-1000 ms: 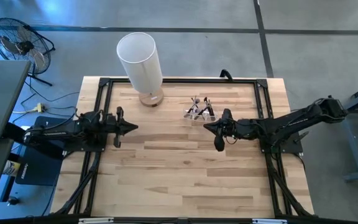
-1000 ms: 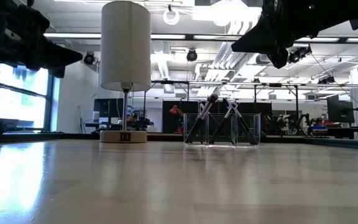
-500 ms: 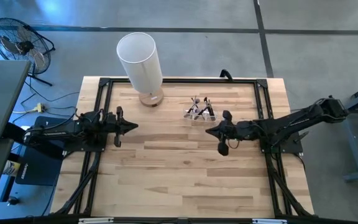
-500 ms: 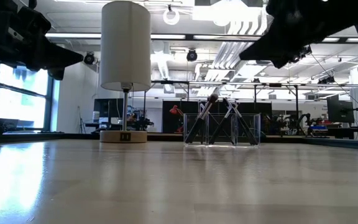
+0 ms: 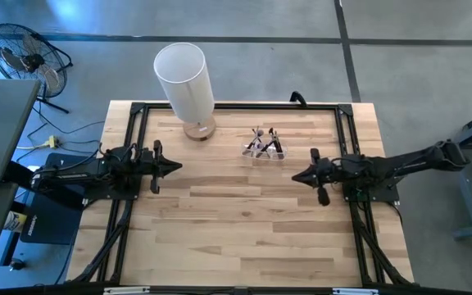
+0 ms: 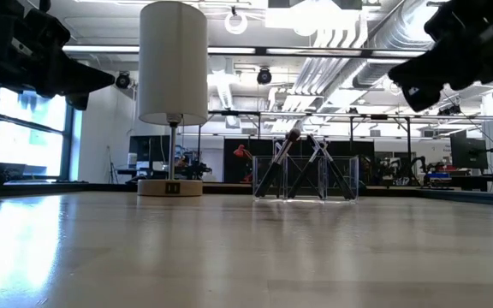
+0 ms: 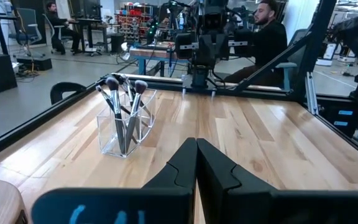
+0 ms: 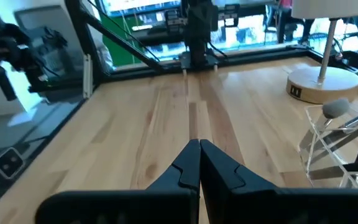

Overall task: Put items in baskets/containers
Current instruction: Return to Home Position

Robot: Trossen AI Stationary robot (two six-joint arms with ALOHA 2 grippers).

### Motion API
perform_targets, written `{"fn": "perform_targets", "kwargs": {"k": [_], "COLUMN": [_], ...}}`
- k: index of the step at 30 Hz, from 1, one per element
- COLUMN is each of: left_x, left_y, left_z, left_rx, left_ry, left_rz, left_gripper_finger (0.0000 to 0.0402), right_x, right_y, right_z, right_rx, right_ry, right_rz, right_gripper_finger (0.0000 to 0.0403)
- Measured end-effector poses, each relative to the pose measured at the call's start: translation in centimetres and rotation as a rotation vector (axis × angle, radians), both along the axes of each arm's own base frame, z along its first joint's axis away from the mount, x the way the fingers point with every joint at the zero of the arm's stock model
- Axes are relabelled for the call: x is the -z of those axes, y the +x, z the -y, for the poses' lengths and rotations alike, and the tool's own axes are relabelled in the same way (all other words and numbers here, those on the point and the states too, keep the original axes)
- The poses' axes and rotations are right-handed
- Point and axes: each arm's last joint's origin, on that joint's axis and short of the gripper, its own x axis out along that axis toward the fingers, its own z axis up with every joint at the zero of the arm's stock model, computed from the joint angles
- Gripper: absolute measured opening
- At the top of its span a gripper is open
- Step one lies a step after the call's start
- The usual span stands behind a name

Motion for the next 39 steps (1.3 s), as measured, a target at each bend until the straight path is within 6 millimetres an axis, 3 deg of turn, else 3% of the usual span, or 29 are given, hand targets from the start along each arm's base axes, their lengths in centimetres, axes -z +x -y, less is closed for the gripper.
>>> {"fn": "perform_targets", "kwargs": {"k": [5, 12, 16, 25, 39], "left_x": [0.0, 0.0, 0.0, 0.1, 0.0], "left_y": [0.0, 0.0, 0.0, 0.0, 0.0], "left_z": [0.0, 0.0, 0.0, 0.0, 0.0], "left_rx": [0.000, 0.000, 0.000, -0.005, -0.006], "left_ry": [0.000, 0.000, 0.000, 0.000, 0.000], "left_rz": [-0.001, -0.001, -0.001, -0.002, -0.001], "left_gripper_finger": [0.0001, 0.0001, 0.0001, 0.0001, 0.0001], "right_x": [0.2, -0.3, -0.5, 1.8, 1.8], "right_y": [-1.6, -4.3, -5.6, -4.9, -5.0], "right_z": [0.4, 0.6, 0.8, 0.9, 1.0], "right_rx": [0.009, 0.016, 0.018, 0.069, 0.105], "right_ry": [0.009, 0.017, 0.008, -0.028, -0.156], "right_rz": [0.066, -0.088, -0.064, -0.087, -0.079], "right_gripper_finger": [0.0000, 0.0000, 0.0000, 0.0000, 0.0000]}}
